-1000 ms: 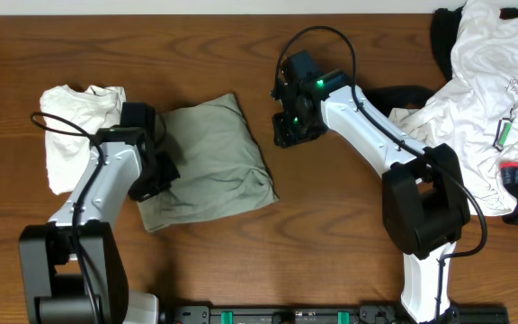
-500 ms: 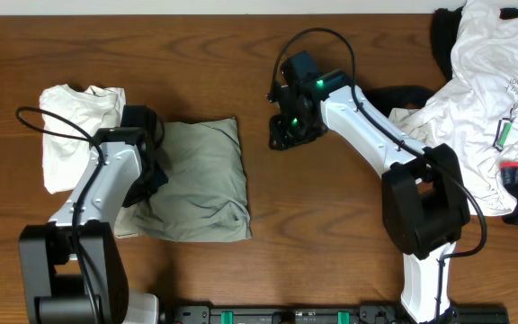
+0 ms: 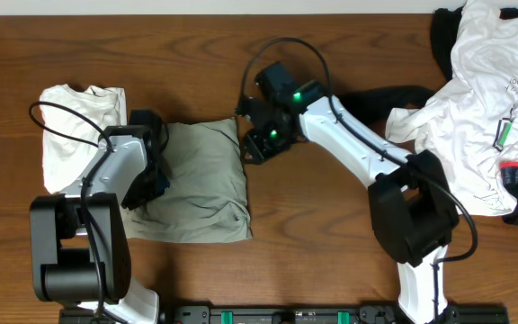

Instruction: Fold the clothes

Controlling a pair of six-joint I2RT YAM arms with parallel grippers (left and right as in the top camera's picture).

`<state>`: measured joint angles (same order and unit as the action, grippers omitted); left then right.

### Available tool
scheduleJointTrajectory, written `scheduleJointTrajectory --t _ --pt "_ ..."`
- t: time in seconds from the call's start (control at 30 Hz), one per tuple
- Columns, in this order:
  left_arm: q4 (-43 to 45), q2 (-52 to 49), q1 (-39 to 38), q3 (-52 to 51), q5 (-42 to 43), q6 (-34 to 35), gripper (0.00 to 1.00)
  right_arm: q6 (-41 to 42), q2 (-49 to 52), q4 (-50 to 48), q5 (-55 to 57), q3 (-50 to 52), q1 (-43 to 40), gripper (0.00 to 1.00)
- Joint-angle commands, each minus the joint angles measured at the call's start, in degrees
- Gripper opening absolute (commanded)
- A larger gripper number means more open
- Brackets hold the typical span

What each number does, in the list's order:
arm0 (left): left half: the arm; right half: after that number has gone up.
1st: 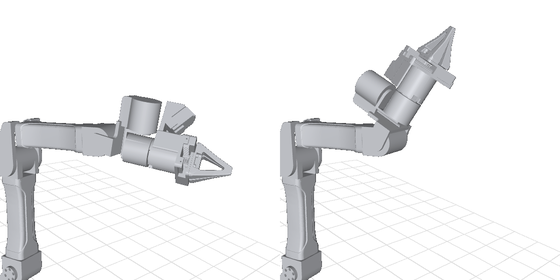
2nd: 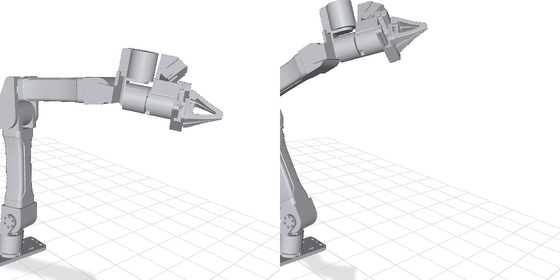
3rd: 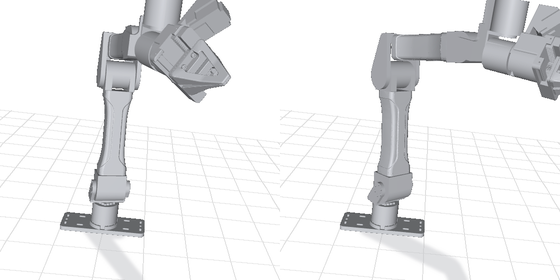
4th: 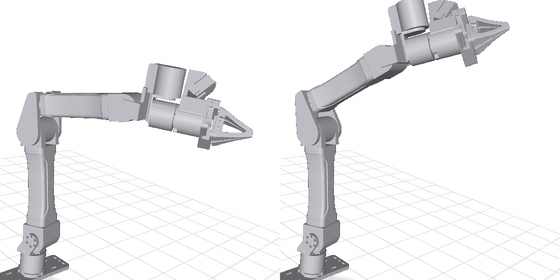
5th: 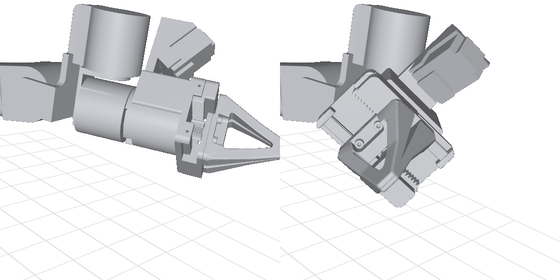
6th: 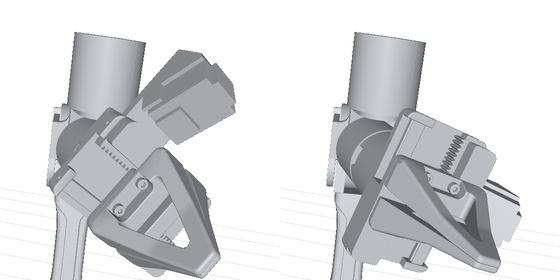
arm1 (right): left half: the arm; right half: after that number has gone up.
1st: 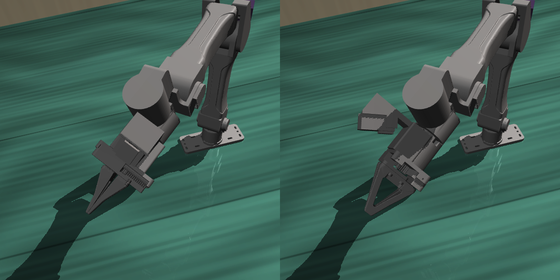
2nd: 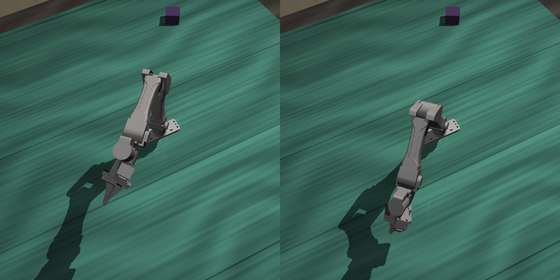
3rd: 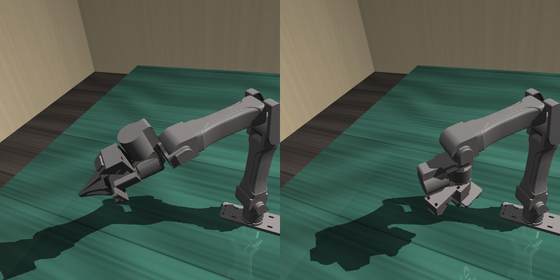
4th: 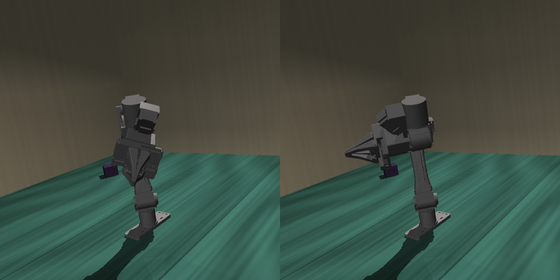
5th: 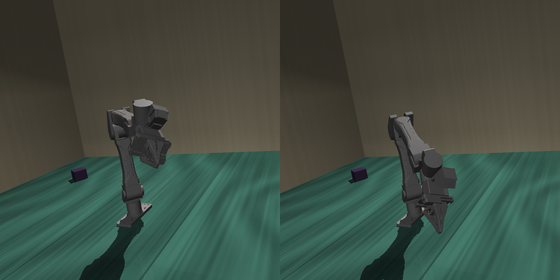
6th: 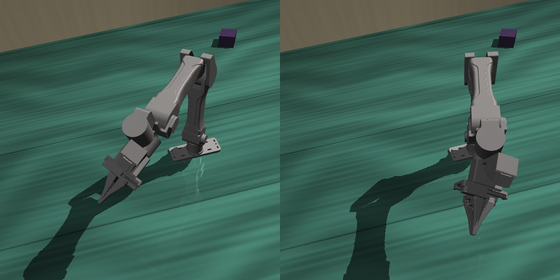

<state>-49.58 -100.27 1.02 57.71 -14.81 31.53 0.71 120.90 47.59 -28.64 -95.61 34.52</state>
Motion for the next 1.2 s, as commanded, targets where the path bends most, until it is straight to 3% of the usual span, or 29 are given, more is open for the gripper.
scheduleJointTrajectory --t 0.0,0.33,0.5,0.57,0.87,1.17 --pt "-0.52 -0.46 0.28 -0.22 -1.29 0.26 0.34 -1.66 -1.42 -3.82 -0.90 -0.59 1.92 0.41" --pt "-0.92 -0.46 0.28 -0.22 0.94 0.28 0.34 0.07 5.92 -20.98 2.32 -0.59 5.05 0.40" --pt "-0.92 -0.46 0.28 -0.22 2.58 0.26 0.57 2.38 12.44 -21.86 3.06 -0.59 4.52 0.42" --pt "-0.92 -0.46 0.28 -0.22 2.82 0.24 0.62 2.97 14.29 -19.87 4.72 -0.59 4.07 0.42" --pt "-3.15 4.13 0.28 2.93 5.40 -3.48 0.63 3.15 14.73 -1.75 15.41 -0.61 1.57 0.33" --pt "0.44 16.52 0.28 4.17 11.61 -7.54 0.63 8.81 14.73 14.73 14.91 -0.61 0.44 0.27"
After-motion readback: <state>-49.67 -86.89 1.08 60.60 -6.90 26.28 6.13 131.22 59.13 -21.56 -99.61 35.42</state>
